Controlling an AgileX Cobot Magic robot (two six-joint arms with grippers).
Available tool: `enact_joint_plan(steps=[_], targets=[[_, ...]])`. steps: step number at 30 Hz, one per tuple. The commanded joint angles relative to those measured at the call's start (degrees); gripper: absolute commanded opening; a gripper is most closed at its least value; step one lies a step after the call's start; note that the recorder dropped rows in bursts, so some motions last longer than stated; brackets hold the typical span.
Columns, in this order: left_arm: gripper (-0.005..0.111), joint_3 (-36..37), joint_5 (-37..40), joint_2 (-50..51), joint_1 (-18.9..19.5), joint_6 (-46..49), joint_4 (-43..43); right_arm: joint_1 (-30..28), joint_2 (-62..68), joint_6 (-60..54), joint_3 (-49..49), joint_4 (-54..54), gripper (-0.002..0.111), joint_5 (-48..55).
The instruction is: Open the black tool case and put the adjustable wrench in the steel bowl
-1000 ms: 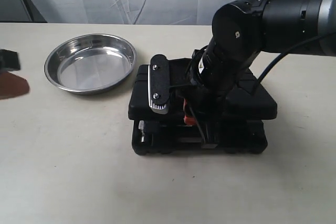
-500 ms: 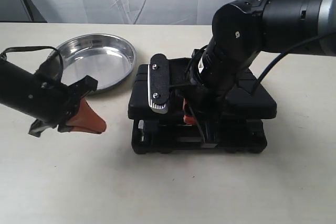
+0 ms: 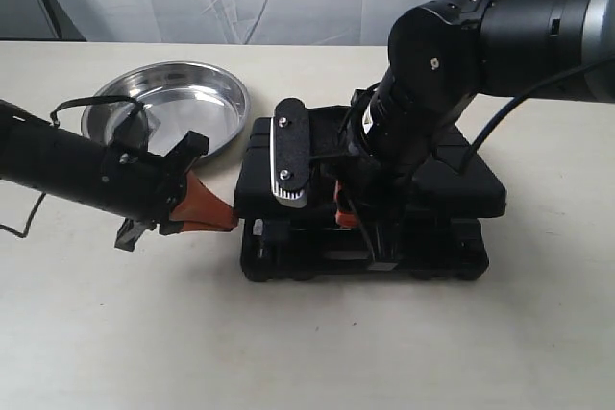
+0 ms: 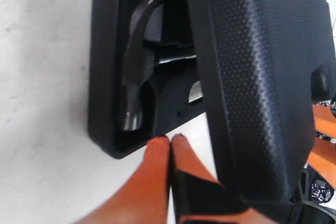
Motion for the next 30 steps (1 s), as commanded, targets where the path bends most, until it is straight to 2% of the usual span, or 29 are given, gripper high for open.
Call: enact_joint_plan(steps=[1,5,17,19,23,24,26,28,30], targets=[[0.0,-2.73,0.85,1.49,-2.86,0.75,-2.04,-0.04,-0.82,-0.31,-0.33,-0.31,-0.001,-2.73],[0.0,-4.59,1.11,2.75,-3.98,0.65,-2.71,-0.04,-0.82,-0.31,-0.33,-0.31,-0.001,-2.73],[0.0,-6.29,2.21,2.75,-3.85,0.75,-4.28,-0.04,-0.82,2.58,-0.83,-0.31,0.001,-2.41],[0.0,-6.61,2.4,2.75,-3.85,0.75,-4.28,-0.04,-0.82,4.59,-1.82,-0.31,0.012,-1.57],[0.0,-6.58,2.4,2.75,-3.85,0.75,-4.52,-0.04,-1.91,6.78,-4.03,-0.96,0.054,0.26],[0.0,-6.58,2.4,2.75,-3.85,0.75,-4.52,-0.04,-2.48,7.2,-4.33,-1.31,0.06,0.26],[0.0,-6.58,2.29,2.75,-3.85,0.75,-4.53,-0.04,-3.9,7.32,-4.75,-2.05,0.059,0.27],[0.0,-6.58,2.17,2.75,-3.85,0.87,-4.89,-0.04,-5.59,7.32,-4.84,-2.69,0.052,0.26],[0.0,-6.58,2.04,2.75,-3.85,0.87,-5.3,-0.04,-7.56,7.57,-4.84,-2.83,0.04,0.64]])
